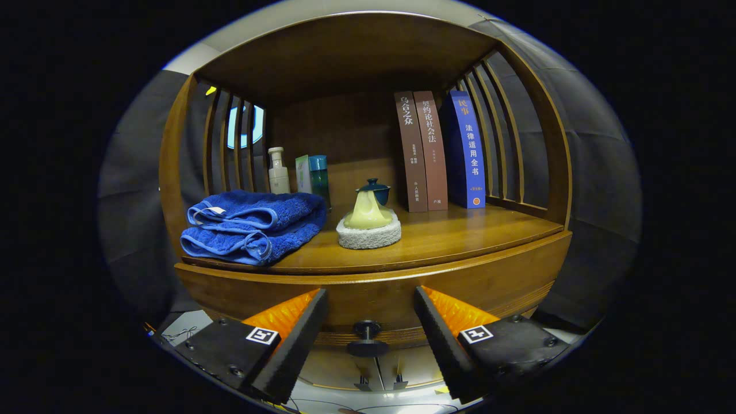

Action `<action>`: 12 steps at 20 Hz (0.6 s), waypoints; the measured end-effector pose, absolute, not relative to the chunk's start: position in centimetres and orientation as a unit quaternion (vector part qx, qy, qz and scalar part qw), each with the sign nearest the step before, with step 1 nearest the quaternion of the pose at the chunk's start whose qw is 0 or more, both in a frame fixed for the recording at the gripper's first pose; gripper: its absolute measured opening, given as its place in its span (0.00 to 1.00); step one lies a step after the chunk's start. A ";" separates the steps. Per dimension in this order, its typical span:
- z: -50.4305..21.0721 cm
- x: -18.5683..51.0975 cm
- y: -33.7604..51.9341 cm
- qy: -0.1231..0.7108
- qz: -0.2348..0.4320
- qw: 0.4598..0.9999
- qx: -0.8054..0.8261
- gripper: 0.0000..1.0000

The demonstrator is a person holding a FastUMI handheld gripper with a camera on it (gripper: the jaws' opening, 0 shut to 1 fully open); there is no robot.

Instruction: Pull open the drawer, take out the items inside it, and place them on the countertop above the cabinet.

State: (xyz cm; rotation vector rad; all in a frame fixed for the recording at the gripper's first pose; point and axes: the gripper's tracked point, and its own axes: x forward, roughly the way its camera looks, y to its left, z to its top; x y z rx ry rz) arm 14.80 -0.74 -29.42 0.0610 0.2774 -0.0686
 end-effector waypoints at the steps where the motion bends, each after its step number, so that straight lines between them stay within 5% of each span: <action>1: -29.4 14.9 -0.8 0.138 -0.036 0.989 0.028 0.99; 12: -29.2 14.8 -0.5 0.150 -0.034 0.988 0.018 0.99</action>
